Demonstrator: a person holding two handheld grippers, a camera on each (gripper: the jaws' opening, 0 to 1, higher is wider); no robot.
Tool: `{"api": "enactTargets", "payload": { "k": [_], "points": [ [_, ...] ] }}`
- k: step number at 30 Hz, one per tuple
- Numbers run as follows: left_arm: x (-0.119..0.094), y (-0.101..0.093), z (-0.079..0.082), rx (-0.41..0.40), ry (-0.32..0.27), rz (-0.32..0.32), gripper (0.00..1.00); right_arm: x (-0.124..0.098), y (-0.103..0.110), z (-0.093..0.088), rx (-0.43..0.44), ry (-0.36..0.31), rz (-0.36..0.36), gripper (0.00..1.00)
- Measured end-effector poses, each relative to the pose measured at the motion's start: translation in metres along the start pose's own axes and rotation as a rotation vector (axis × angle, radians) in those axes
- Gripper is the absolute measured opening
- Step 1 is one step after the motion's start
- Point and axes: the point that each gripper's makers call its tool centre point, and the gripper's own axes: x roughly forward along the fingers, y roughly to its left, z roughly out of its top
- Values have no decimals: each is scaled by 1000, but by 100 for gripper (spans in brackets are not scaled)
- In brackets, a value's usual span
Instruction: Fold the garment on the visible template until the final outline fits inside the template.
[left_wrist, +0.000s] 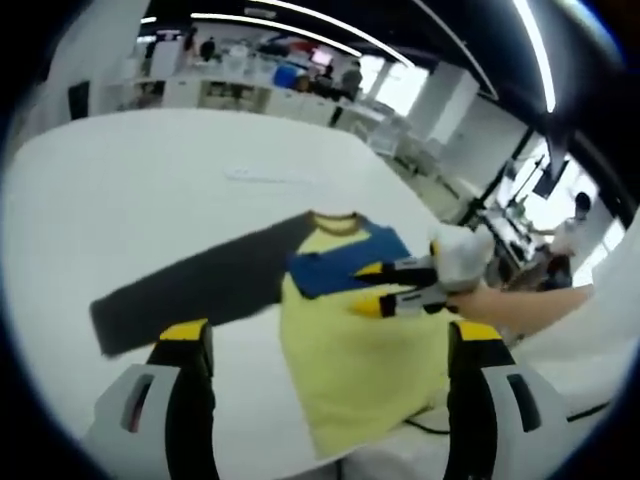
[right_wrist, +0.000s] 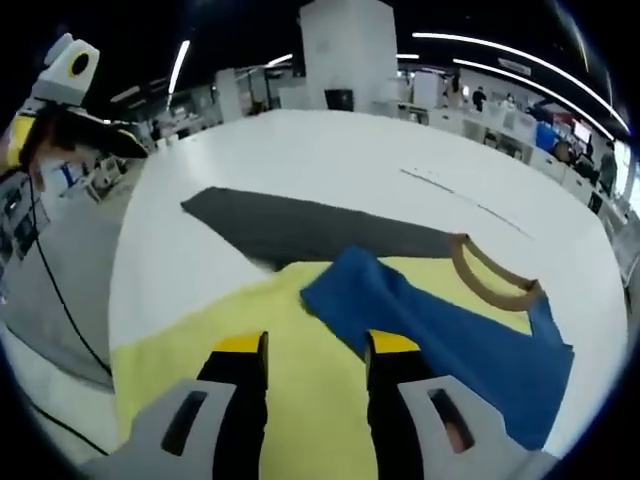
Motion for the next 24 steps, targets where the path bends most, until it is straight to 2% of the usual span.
{"api": "enactTargets", "payload": {
  "k": [4,11,15,24],
  "points": [
    [1,-7,3,12,-4,-5,94,-14,-5,-3,30,-5,-12,45],
    [0,-10,1,14,-5,9,93,-49,-3,13,72,-65,2,59],
    [0,-11,-2,16,2,24,92,-66,-6,14,80,-81,-8,64],
    [0,-20,4,20,-10,25,92,-96,-19,-5,107,-64,-35,73]
  ]
}}
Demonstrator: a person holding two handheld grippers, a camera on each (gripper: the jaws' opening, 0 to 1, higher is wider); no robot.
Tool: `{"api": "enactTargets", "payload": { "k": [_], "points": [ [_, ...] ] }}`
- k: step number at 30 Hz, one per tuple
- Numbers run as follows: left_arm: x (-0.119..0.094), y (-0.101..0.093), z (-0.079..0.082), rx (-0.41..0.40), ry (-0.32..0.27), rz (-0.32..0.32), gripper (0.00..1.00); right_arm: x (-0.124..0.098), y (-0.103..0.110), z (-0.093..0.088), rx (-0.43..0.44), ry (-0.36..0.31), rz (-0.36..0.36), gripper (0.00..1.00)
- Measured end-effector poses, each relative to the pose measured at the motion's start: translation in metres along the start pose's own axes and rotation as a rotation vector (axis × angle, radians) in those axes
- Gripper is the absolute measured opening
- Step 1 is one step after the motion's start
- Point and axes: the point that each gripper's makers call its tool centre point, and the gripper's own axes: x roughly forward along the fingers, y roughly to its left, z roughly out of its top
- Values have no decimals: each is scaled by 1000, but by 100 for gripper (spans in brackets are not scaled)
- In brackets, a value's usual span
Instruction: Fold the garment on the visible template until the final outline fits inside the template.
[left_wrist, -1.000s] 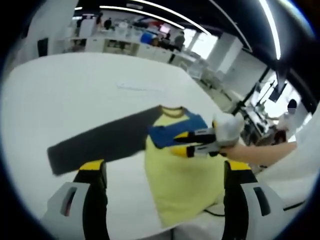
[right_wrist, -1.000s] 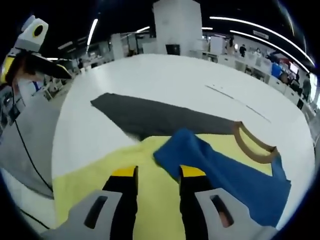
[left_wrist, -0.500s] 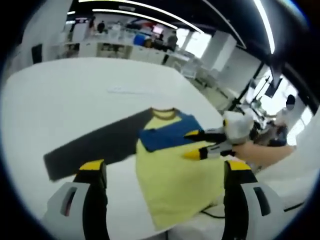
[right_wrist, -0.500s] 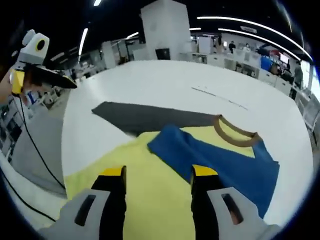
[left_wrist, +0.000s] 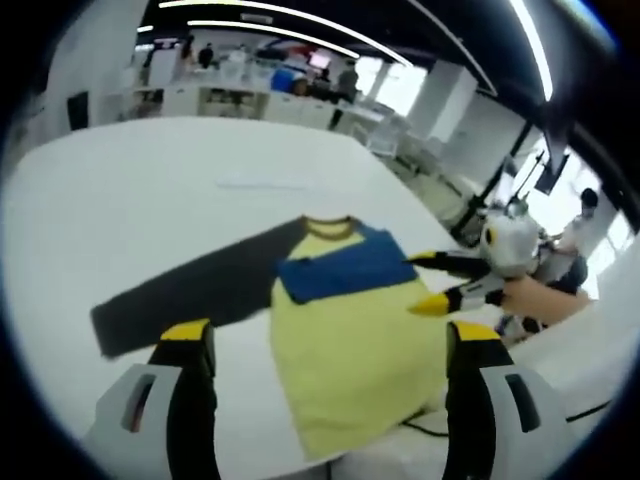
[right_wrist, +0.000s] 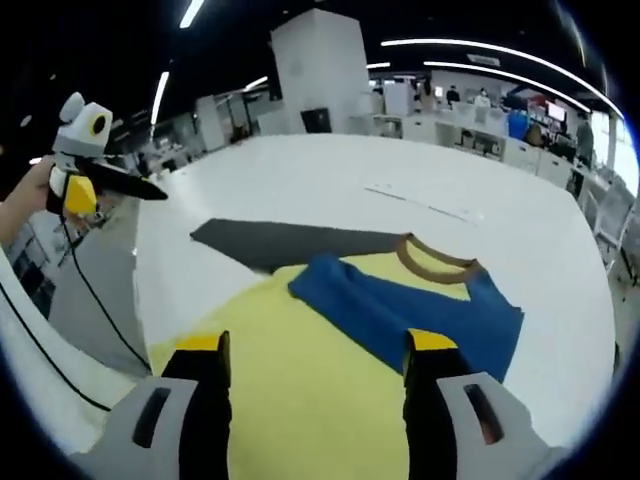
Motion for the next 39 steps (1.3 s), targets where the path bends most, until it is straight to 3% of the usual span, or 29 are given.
{"api": "enactTargets", "payload": {
  "k": [14,23,39],
  "points": [
    [-3,-9,8,23,-7,7,92,-56,-29,-22,54,6,-56,85],
    [-3,-15,4,30,8,10,92,-83,-49,-43,106,16,-83,90],
    [-7,-22,1,41,13,12,92,-133,-65,-71,163,13,-108,99]
  ]
}}
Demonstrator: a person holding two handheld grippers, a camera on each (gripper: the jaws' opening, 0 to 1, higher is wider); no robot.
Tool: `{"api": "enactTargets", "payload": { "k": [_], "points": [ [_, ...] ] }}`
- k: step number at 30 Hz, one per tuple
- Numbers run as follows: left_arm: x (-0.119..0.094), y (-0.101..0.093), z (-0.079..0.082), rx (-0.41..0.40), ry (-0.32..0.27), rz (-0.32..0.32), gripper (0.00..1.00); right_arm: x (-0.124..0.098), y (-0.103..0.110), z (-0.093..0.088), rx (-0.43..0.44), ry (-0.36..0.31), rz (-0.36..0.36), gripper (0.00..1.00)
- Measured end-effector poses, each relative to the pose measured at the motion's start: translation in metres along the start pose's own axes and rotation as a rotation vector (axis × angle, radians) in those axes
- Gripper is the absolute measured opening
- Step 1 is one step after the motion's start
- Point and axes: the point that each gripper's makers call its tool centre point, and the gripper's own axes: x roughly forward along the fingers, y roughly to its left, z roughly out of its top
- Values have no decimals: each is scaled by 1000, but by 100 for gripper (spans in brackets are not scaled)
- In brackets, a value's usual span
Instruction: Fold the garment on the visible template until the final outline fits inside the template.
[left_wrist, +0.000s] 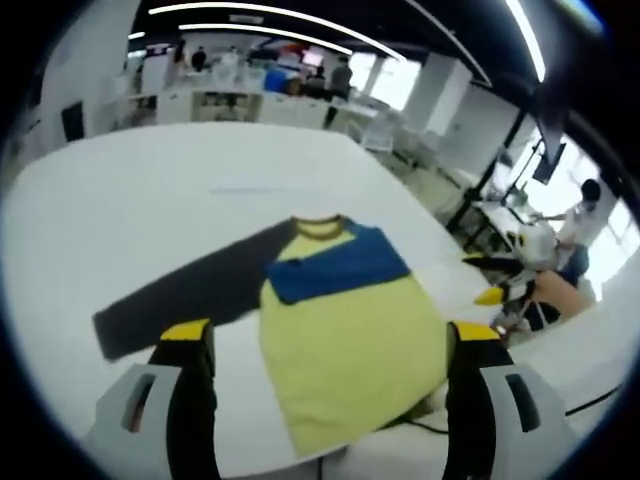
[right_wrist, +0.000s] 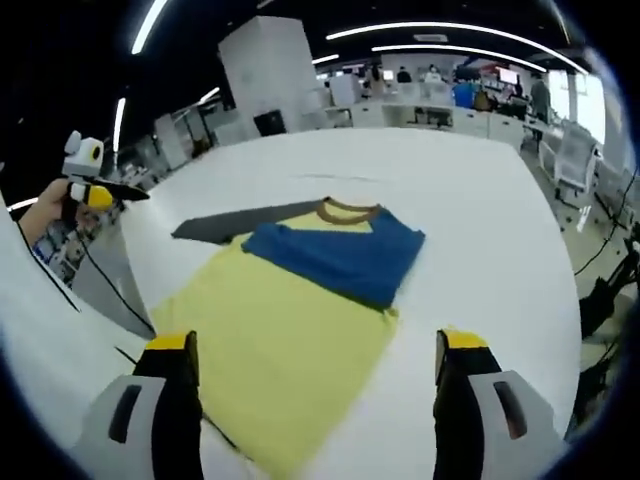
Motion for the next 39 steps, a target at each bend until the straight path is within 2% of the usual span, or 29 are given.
{"api": "enactTargets", "payload": {
  "k": [4,10,26,35,39],
  "points": [
    [-5,4,0,-2,-5,11,92,-14,-4,4,23,-43,15,99],
    [-12,9,2,-8,-15,32,92,-27,-14,6,25,-62,-21,99],
    [-14,9,0,-11,-19,33,92,-20,-9,1,12,-25,-20,98],
    [-16,30,-7,-45,-13,54,91,-18,-13,1,55,-33,-34,97],
    [-21,45,-5,-73,-44,77,91,-15,-10,4,42,-32,-33,97]
  ]
}}
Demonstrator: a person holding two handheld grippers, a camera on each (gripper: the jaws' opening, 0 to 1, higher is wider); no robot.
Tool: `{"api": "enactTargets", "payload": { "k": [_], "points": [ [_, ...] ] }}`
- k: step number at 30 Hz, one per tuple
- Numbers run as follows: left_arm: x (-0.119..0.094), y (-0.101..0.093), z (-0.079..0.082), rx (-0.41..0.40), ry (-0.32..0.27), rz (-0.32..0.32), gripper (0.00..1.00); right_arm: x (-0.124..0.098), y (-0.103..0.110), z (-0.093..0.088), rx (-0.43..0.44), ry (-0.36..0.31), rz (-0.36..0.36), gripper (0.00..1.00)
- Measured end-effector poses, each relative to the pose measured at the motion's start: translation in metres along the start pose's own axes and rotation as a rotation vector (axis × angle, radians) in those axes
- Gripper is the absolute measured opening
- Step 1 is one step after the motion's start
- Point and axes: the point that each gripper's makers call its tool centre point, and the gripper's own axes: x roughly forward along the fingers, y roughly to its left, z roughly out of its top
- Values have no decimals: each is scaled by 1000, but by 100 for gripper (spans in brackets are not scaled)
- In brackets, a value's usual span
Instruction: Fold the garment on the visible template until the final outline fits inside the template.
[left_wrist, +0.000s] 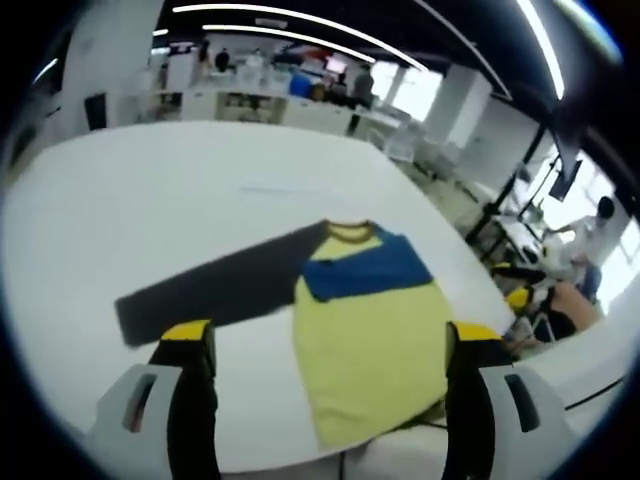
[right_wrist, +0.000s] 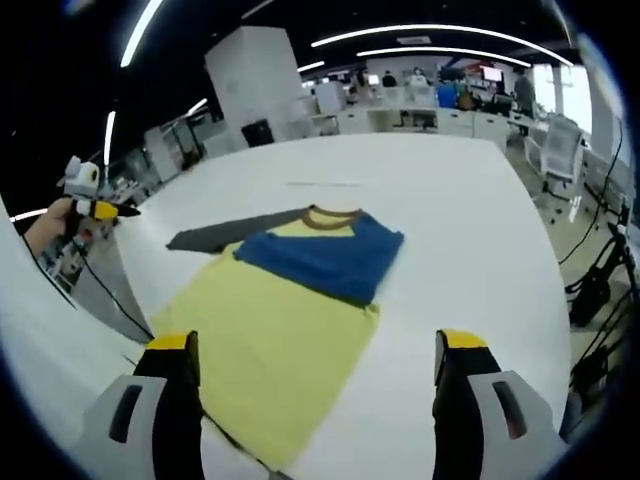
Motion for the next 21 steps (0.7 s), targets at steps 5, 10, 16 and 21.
{"api": "enactTargets", "payload": {
  "k": [5,10,16,21],
  "points": [
    [-5,16,3,-33,-25,10,91,5,2,1,10,-7,3,97],
    [-11,35,5,-63,-49,37,92,13,5,3,20,1,12,96],
    [-10,70,3,-67,-27,82,92,15,5,5,20,1,4,96],
    [-7,111,2,-86,-25,141,90,15,5,0,33,22,-9,96]
  ]
}}
